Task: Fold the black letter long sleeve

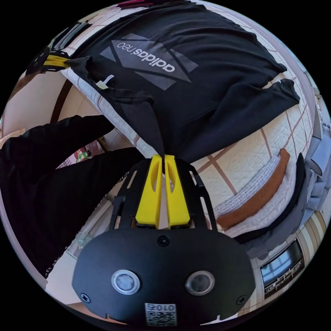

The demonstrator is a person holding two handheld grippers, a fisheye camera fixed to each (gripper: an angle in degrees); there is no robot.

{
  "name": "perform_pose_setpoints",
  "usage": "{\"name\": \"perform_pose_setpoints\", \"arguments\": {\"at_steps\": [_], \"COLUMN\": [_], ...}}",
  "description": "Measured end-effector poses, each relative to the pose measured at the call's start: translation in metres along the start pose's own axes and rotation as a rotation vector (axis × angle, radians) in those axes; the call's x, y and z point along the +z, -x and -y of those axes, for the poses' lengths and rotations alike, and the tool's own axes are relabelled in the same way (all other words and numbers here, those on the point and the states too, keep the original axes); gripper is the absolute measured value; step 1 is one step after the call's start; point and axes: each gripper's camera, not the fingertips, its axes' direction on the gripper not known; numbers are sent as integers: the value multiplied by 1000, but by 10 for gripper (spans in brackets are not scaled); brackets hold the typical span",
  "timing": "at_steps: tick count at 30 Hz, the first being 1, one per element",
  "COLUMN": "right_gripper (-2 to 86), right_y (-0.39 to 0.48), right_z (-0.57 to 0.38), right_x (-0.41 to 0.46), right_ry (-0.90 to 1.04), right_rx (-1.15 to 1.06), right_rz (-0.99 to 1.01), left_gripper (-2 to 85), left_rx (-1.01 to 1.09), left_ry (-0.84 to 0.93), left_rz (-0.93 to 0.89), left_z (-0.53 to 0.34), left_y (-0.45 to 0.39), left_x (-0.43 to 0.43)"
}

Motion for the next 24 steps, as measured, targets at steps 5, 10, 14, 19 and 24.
{"name": "perform_pose_setpoints", "arguments": {"at_steps": [5,10,14,19,24], "right_gripper": [24,22,18,20,21], "right_y": [-4,-14,-9,-5,2], "right_z": [-24,-41,-98,-144,-139], "right_x": [22,51,58,1,-75], "right_ry": [18,172,198,-88,-310], "right_rx": [30,98,162,204,170], "right_rz": [16,116,279,388,341], "left_gripper": [28,76,76,73,91], "left_rx": [-14,-49,-183,-459,-919], "left_ry": [36,62,-19,-200,-577], "left_rz": [-23,-144,-446,-583,-515], "left_z": [-9,-23,-64,-124,-153], "left_y": [17,31,49,88,214], "left_x": [-4,-12,-30,-57,-100]}}
